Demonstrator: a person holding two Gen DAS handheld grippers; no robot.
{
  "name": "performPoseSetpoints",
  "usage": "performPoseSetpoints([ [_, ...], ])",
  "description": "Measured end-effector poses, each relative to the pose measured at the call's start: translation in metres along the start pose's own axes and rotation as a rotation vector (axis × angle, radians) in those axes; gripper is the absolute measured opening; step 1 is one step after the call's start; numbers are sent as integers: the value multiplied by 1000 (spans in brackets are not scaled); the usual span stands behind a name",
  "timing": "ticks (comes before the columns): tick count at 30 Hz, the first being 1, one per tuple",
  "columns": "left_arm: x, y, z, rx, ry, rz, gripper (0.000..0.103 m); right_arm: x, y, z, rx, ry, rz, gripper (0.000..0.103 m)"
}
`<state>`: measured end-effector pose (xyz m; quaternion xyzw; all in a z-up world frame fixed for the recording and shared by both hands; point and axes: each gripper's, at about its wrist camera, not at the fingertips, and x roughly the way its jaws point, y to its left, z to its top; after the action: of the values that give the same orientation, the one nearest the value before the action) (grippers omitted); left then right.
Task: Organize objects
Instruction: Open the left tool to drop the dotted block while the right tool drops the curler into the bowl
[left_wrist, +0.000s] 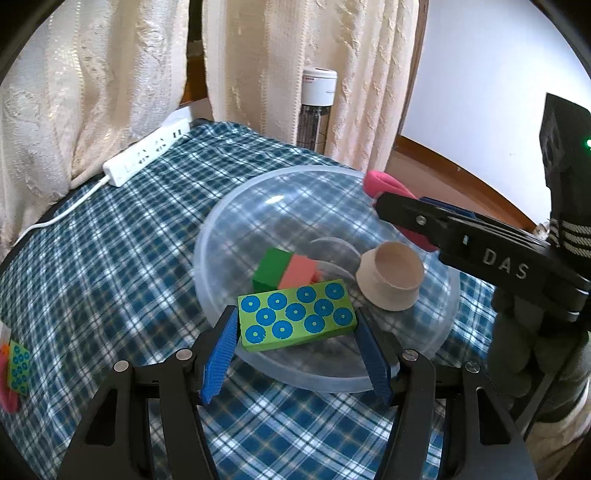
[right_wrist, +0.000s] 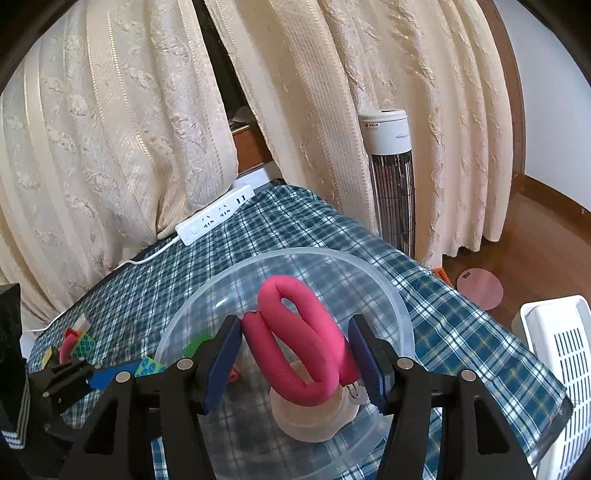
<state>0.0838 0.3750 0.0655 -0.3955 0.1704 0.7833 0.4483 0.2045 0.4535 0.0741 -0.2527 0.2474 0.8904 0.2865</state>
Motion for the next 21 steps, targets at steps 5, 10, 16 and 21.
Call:
performPoseSetpoints([
  [5, -1, 1, 0, -16, -2, -36, 65, 3, 3, 4, 2, -6, 7, 63],
  [10, -8, 5, 1, -18, -26, -25, 65, 6, 7, 8, 8, -11, 15, 64],
  [16, -18, 11, -2, -24, -39, -2, 65, 12, 14, 8, 5, -4, 23, 65],
  [21, -25, 20, -5, -50, -47, 23, 65, 16, 13, 7, 26, -4, 1, 71],
])
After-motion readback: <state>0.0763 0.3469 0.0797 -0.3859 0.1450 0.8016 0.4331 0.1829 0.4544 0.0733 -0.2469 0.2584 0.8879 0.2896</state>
